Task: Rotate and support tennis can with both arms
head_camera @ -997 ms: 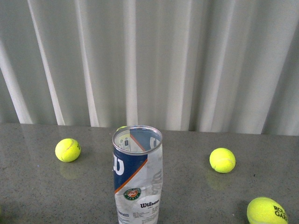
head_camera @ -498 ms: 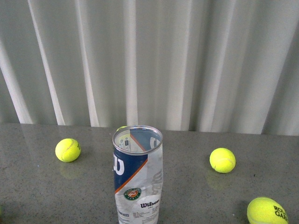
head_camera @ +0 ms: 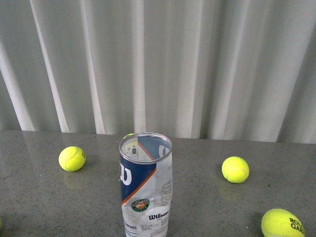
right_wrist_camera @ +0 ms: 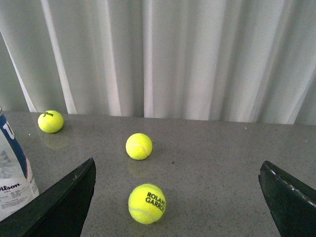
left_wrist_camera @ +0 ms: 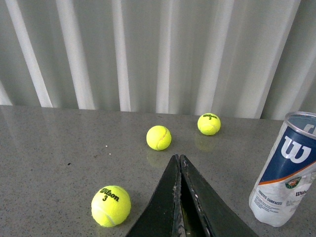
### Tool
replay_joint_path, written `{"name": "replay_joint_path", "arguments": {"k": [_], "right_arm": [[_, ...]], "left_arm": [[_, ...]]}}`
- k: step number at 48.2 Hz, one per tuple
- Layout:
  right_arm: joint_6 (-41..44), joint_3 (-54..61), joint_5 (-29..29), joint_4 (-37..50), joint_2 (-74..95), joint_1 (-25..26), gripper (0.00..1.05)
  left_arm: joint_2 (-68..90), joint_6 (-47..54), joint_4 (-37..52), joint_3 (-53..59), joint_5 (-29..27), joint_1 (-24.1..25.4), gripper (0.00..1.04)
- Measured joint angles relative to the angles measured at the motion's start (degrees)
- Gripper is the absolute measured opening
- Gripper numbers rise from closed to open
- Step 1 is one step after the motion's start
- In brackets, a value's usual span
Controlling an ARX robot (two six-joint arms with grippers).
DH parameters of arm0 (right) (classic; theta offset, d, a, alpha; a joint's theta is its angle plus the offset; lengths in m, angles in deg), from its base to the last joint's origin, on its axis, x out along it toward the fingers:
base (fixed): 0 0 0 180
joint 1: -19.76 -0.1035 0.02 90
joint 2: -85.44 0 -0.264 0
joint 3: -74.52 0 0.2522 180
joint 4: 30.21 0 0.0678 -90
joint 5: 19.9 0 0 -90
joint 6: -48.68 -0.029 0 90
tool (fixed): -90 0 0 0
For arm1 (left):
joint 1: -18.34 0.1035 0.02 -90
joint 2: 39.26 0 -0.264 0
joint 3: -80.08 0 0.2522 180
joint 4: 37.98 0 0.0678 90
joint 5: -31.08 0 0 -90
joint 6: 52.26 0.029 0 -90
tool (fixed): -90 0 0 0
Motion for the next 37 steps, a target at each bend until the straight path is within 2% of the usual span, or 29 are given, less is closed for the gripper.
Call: {"name": "replay_joint_path", "arguments": {"k": [9, 16, 23, 25, 28, 35, 37], "right_arm": [[0.0, 0.0, 0.0, 0.0, 0.0, 0.0, 0.98], [0.0, 0.0, 0.0, 0.0, 0.0, 0.0, 0.98], [0.0, 0.0, 0.0, 0.0, 0.0, 0.0, 0.98], [0.0, 0.0, 0.0, 0.0, 0.0, 0.0, 0.98], [0.0, 0.0, 0.0, 0.0, 0.0, 0.0, 0.98], [0.0, 0.0, 0.0, 0.0, 0.0, 0.0, 0.98], [0.0, 0.0, 0.0, 0.0, 0.0, 0.0, 0.98]], "left_arm": [[-0.39, 0.0, -0.28, 0.0, -0.02, 0.0, 0.04], [-0.39, -0.04, -0.31, 0.0, -0.02, 0.0, 0.35], [-0.42, -0.04, -0.33, 0.0, -0.02, 0.0, 0.59], [-0.42, -0.04, -0.33, 0.0, -0.02, 0.0, 0.69], [-0.44, -0.04, -0.33, 0.0, -0.02, 0.0, 0.8], [-0.42, -0.02, -0.33, 0.0, -0.02, 0.0, 1.0], [-0.42, -0.02, -0.33, 0.0, -0.02, 0.0, 0.99]]}}
